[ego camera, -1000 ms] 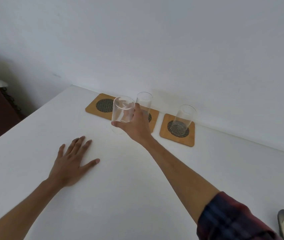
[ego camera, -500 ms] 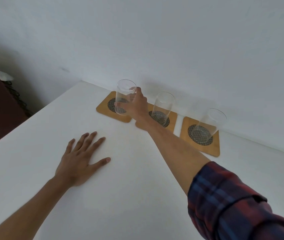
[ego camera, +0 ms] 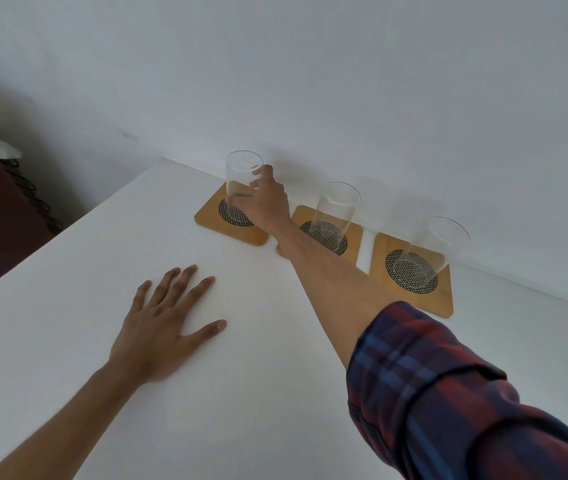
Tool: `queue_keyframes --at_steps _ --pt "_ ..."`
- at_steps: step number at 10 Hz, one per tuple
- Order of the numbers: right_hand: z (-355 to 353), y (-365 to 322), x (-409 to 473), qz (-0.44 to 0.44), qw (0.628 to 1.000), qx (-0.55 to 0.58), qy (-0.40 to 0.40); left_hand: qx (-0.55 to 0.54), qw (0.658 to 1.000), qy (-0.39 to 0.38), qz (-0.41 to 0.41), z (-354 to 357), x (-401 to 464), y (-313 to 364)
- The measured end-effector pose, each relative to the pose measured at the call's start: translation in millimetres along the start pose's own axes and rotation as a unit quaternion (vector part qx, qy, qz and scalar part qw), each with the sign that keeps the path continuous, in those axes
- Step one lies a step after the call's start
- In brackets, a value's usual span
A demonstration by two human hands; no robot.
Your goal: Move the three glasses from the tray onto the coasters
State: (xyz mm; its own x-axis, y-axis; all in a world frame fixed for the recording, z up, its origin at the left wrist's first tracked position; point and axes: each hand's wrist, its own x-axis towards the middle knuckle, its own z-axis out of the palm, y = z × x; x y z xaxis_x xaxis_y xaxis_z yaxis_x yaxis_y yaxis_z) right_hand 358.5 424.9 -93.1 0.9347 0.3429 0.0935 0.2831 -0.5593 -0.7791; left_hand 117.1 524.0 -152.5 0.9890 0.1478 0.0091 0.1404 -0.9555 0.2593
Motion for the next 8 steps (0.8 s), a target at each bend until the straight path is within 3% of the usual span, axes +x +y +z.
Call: queue_keyframes --at_steps 2,4,6,8 --pt "-0.8 -0.6 8.1 0.026 0.999 -0.002 -0.018 0.003 1.0 -0.002 0.001 -0.5 0.1 0.7" --pt "-3.5 -6.9 -8.1 0.022 0.998 0.048 0.023 0.007 1.0 -0.007 0.0 -1.7 -0.5 0.4" --pt "-20.7 -22.5 -50.2 -0.043 0.991 0.065 0.111 0.008 1.0 -0.014 -0.002 -4.8 -1.5 3.7" --pt "-64.1 -21.6 -103.3 -0.135 0.982 0.042 0.125 0.022 1.0 -0.017 0.001 -6.8 -0.6 6.7"
